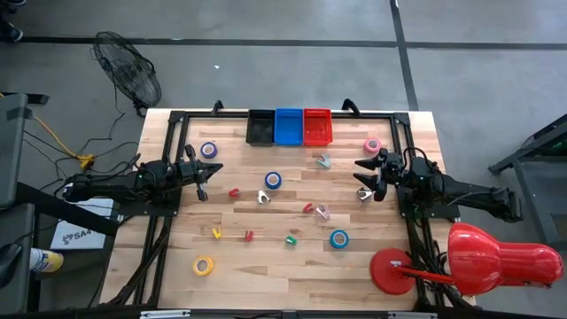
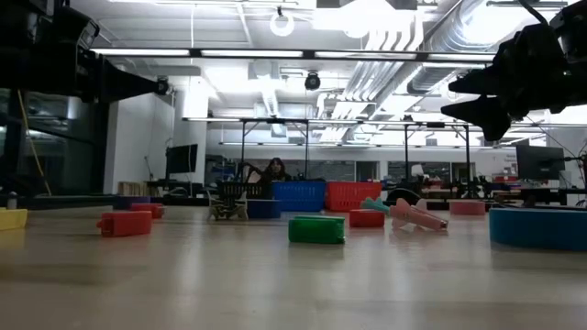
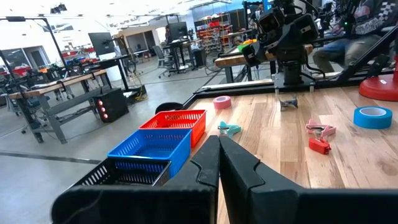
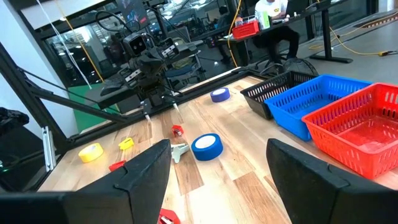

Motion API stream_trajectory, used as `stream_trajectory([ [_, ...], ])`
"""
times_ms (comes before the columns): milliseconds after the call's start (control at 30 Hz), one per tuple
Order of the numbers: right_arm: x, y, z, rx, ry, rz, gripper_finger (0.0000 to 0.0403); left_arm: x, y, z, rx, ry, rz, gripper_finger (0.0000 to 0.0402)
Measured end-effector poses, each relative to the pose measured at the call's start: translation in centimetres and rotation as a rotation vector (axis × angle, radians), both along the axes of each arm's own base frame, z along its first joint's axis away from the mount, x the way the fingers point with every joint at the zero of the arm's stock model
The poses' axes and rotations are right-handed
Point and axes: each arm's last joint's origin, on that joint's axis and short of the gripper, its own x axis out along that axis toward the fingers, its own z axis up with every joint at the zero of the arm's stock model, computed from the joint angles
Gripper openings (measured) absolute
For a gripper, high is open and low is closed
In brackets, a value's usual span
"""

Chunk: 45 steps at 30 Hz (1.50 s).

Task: Pick and place Stapler, Stapler remover, tape

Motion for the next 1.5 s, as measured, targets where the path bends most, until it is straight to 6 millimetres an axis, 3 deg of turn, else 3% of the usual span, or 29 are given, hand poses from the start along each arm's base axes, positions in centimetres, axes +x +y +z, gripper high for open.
stream_trajectory([
  [600,0.0,0.0,0.0,0.009,0.002,-0.017,0.0256,0.0,0.0,0.0,0.0,0.0,0.0,0.0003],
  [867,-0.1,-0.2,-0.1,0.034,0.082,-0.055,0.0256,0.0,0.0,0.0,0.0,0.0,0.0,0.0003],
  [1133,0.3,-0.3,3.2,0.073,0.213,-0.077,0.0256,0.0,0.0,0.0,0.0,0.0,-0.001,0.0003],
  [1500,2.3,-3.0,7.4,0.268,0.437,-0.414,0.0256,0.0,0.0,0.0,0.0,0.0,0.0,0.0003],
])
